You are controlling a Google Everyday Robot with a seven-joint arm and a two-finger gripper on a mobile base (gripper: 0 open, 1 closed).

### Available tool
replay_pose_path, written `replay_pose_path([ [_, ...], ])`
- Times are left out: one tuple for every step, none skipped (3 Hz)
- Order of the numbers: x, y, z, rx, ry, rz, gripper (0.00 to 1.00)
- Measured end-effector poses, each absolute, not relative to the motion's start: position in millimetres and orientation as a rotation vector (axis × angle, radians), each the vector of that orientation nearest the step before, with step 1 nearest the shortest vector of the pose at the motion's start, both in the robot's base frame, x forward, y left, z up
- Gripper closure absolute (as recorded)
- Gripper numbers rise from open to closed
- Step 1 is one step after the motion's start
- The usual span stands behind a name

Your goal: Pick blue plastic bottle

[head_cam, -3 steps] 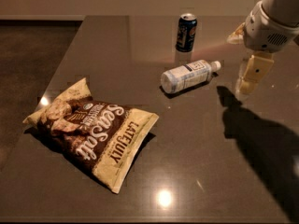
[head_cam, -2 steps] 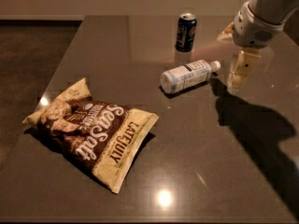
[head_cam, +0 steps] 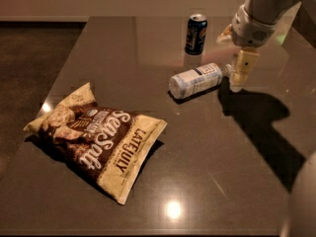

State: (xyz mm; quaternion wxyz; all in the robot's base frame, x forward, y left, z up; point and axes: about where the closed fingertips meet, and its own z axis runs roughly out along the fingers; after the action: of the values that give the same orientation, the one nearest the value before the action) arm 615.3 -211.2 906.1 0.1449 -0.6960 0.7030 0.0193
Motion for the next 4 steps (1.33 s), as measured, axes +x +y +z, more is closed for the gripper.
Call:
replay_pose_path([
  [632.5,-206.2,892.9,-2.043,2.006,0.069,0.00],
  [649.5,-197.1,876.3,-2.101,1.989,0.080,0.00],
  [657.9,-191.9,868.4,-2.134,1.981,0.079,0.00],
  [652.4,-182.0,876.2,-2.170,1.932,0.097,0.18],
])
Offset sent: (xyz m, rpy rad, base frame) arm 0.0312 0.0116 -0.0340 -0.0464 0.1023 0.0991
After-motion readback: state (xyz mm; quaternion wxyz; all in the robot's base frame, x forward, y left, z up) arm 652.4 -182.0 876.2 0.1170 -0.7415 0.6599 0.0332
